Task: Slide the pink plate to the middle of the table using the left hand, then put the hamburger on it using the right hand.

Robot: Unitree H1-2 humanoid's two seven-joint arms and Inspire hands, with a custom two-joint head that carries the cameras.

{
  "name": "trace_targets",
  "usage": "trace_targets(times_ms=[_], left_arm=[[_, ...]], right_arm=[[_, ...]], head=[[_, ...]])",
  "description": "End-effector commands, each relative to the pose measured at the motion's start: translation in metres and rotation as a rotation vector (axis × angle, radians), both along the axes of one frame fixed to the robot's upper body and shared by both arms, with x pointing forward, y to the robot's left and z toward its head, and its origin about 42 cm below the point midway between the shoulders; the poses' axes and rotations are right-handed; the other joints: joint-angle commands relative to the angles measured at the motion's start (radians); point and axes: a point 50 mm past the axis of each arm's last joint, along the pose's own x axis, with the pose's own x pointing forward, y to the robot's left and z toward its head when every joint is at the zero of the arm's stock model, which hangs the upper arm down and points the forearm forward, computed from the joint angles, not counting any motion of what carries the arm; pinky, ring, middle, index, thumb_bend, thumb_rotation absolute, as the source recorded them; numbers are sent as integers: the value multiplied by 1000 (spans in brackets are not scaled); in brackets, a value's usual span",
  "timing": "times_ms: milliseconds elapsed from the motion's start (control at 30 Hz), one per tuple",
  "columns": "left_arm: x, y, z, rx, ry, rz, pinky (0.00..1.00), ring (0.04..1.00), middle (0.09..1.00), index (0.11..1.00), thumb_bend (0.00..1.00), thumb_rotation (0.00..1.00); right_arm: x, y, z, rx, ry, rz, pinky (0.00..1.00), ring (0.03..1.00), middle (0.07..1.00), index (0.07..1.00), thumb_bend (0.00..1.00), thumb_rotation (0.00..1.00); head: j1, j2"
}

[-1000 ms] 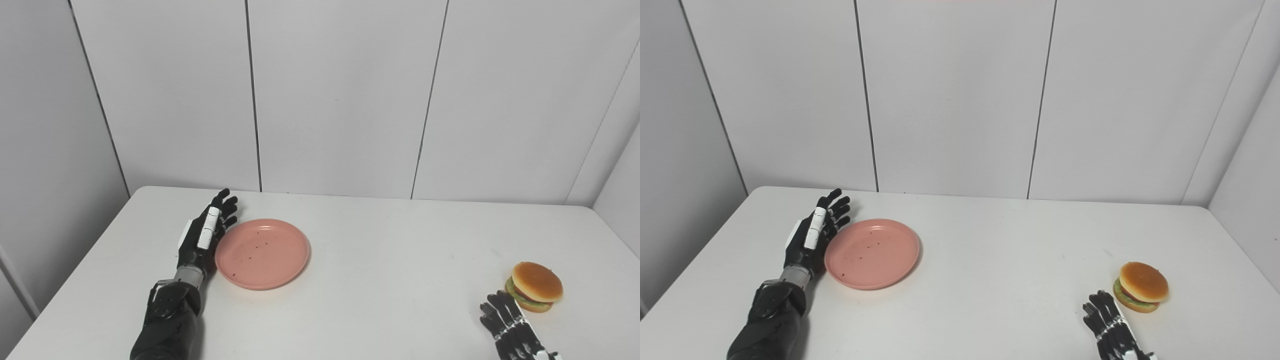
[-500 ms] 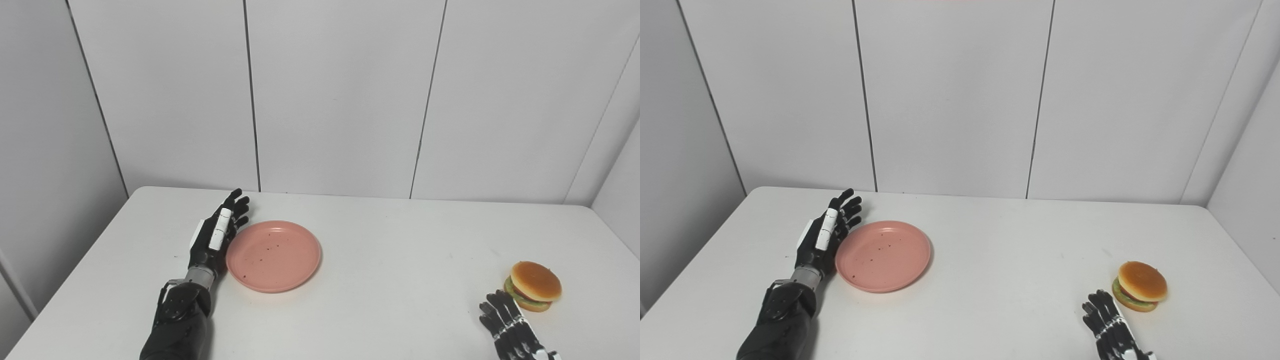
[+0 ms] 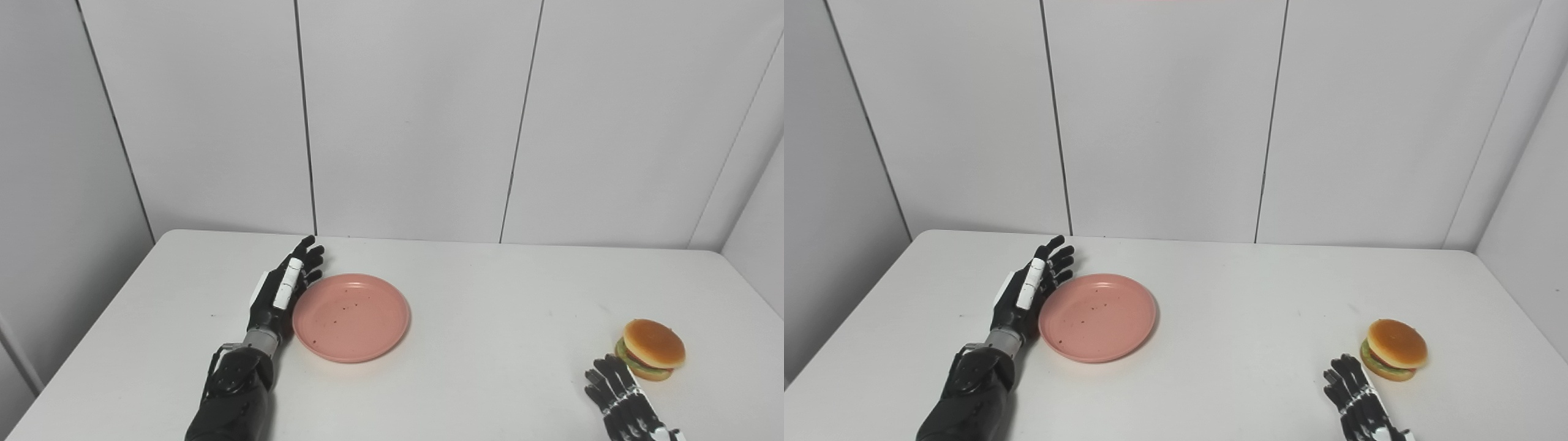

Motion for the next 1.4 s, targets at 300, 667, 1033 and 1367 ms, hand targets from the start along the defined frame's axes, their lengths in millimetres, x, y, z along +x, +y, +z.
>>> trace_targets(times_ms=[300, 667, 1033, 1367], left_arm=[[-6, -30, -17, -5, 35, -45, 899, 905, 875, 868, 933, 847], [-4, -46, -18, 32, 59, -76, 882, 901, 875, 871, 943, 850], [-2, -61, -17, 47, 69, -115, 887, 909, 881, 873, 915, 847], [-2, -67, -16, 61, 79, -168, 888, 907, 882, 867, 891, 823]], right_arm=[[16, 11, -6, 13, 95, 9, 935, 920, 929, 922, 883, 961], [17, 21, -4, 13, 93, 7, 930, 920, 925, 917, 883, 960], [16, 36, 0, 15, 92, 1, 930, 919, 920, 902, 891, 947], [14, 49, 4, 7, 89, -8, 918, 907, 912, 889, 882, 939]], head=[[-24, 4], [-66, 13], [-125, 23], [-215, 27]])
